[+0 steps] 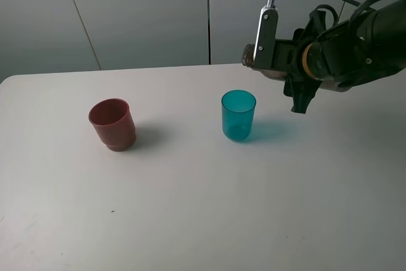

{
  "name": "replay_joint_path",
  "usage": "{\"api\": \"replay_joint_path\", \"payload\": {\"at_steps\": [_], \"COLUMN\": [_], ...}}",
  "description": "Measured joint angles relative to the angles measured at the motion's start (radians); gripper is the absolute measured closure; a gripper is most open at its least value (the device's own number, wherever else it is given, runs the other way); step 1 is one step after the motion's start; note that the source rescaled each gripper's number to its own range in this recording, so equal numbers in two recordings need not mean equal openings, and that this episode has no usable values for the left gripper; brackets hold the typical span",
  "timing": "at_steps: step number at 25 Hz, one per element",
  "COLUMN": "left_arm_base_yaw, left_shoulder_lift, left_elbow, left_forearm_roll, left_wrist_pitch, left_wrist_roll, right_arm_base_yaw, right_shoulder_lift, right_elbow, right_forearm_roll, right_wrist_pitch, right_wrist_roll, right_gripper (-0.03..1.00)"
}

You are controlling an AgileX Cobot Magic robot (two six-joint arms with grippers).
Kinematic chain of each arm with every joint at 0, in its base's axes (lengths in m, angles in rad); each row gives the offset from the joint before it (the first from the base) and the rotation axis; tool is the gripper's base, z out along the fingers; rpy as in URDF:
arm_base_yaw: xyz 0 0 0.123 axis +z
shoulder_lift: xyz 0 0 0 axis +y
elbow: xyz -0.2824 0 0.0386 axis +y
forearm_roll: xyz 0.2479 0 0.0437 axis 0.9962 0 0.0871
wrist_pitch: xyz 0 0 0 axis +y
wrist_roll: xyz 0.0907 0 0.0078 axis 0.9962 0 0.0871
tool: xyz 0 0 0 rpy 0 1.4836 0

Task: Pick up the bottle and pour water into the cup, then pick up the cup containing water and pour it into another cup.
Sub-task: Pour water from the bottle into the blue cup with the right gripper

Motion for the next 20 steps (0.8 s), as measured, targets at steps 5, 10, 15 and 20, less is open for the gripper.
{"api": "replay_joint_path", "payload": {"at_steps": [5, 10, 15, 20], "left_arm_base_yaw": [0.0, 0.0, 0.0, 0.0], "left_shoulder_lift": [0.0, 0.0, 0.0, 0.0], "left_elbow": [0.0, 0.0, 0.0, 0.0], "left_forearm_roll": [0.0, 0.0, 0.0, 0.0], "left_wrist_pitch": [0.0, 0.0, 0.0, 0.0], "left_wrist_roll": [0.0, 0.0, 0.0, 0.0], "right_arm_base_yaw": [0.0, 0.0, 0.0, 0.0], "right_shoulder_lift": [0.0, 0.0, 0.025, 0.061], "right_elbow": [0.048, 0.063, 0.063, 0.063], "right_forearm_roll": [-0.069, -0.074, -0.078, -0.078], "right_wrist_pitch": [0.006, -0.009, -0.01, -0.013], "right_wrist_roll": [-0.004, -0.004, -0.004, -0.035], "right_gripper": [0.93, 0.93, 0.93, 0.93]}}
